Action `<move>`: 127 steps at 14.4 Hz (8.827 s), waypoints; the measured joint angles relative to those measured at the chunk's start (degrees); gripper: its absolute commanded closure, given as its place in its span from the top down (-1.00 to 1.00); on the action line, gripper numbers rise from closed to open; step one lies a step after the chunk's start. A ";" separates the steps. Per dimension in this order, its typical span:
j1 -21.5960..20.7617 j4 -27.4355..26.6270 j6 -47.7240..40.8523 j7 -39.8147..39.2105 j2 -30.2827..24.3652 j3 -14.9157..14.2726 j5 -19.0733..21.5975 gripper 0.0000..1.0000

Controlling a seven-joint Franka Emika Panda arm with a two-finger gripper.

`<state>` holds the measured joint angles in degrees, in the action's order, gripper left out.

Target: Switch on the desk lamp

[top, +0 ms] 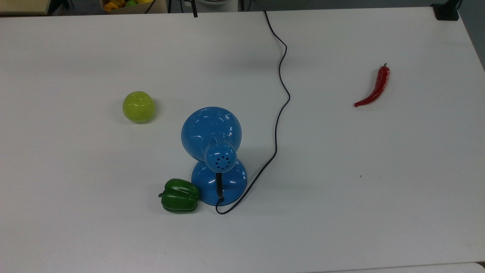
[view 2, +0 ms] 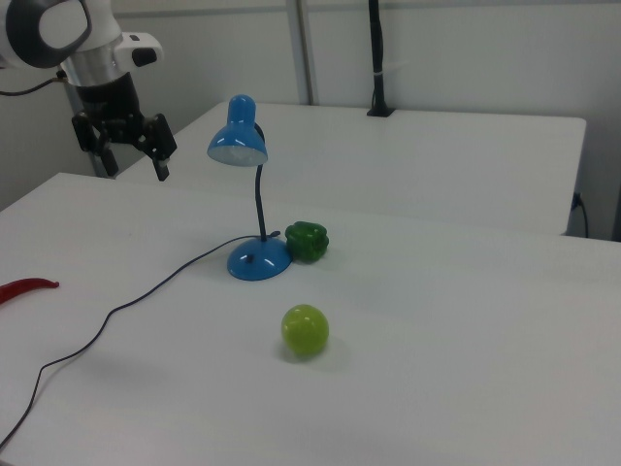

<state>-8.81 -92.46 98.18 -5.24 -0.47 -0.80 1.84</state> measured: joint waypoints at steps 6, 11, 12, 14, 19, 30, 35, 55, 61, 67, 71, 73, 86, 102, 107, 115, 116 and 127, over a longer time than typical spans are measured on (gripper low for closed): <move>-0.08 -0.15 1.60 0.00 0.24 0.00 0.00 -0.85; -0.07 -0.25 1.62 0.00 0.46 -0.02 0.00 -1.00; -0.08 -0.45 1.62 0.00 0.46 -0.02 0.00 -1.00; -0.14 -1.27 1.63 0.00 0.47 -0.02 0.00 -1.00; -0.25 -3.84 1.64 -0.12 1.29 -0.05 0.00 -1.00; -0.20 -13.76 20.70 -0.28 5.84 -0.53 -1.15 -1.00; -0.21 -14.90 31.02 0.32 10.22 -0.58 -1.76 -1.00; 0.11 -13.31 62.55 1.72 25.48 -1.88 -2.69 -1.00; 0.11 -10.08 62.74 1.72 28.59 -1.88 -2.85 -1.00; -0.09 -9.69 63.07 1.72 30.01 -1.88 -3.34 -1.00; -0.17 -9.51 63.28 1.72 30.18 -1.88 -3.34 -1.00; -0.23 -9.25 63.29 1.72 30.22 -1.88 -3.34 -1.00; -0.49 -8.60 63.38 1.72 30.83 -1.88 -5.23 -1.00; -0.98 -10.06 42.82 1.72 21.09 -1.88 -5.86 0.19; -1.14 -10.02 21.46 3.91 10.60 -1.88 -5.84 1.00; -1.05 -0.72 -4.29 10.20 0.86 -0.89 0.75 1.00; -0.97 0.18 -6.03 11.02 0.66 -0.89 1.11 1.00; 1.05 1.45 -0.64 -1.25 1.52 -0.99 2.13 1.00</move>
